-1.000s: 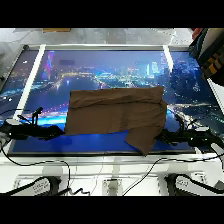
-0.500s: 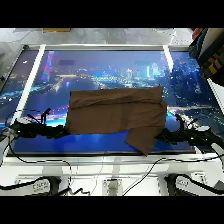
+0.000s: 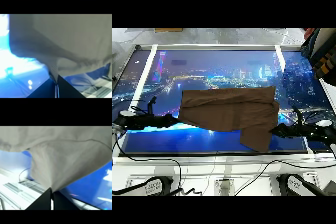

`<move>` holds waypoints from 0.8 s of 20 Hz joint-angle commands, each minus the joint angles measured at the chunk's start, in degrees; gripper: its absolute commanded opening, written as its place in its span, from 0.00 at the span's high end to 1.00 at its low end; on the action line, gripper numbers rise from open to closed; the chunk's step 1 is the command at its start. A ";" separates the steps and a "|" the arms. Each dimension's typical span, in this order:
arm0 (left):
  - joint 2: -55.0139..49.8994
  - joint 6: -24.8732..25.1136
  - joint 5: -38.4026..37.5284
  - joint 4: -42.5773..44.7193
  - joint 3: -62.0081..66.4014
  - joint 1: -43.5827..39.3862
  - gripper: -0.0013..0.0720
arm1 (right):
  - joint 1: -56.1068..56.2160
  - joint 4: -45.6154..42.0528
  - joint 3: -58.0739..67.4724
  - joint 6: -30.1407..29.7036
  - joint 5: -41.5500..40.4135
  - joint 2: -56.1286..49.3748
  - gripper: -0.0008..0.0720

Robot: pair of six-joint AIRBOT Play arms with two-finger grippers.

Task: Fold the clothes and pants, and hang the long-sleeved shirts on hangers.

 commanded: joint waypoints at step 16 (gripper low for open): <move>5.75 2.12 53.92 -3.63 1.22 -20.35 0.97 | 20.61 4.52 8.04 19.15 -59.28 3.76 0.97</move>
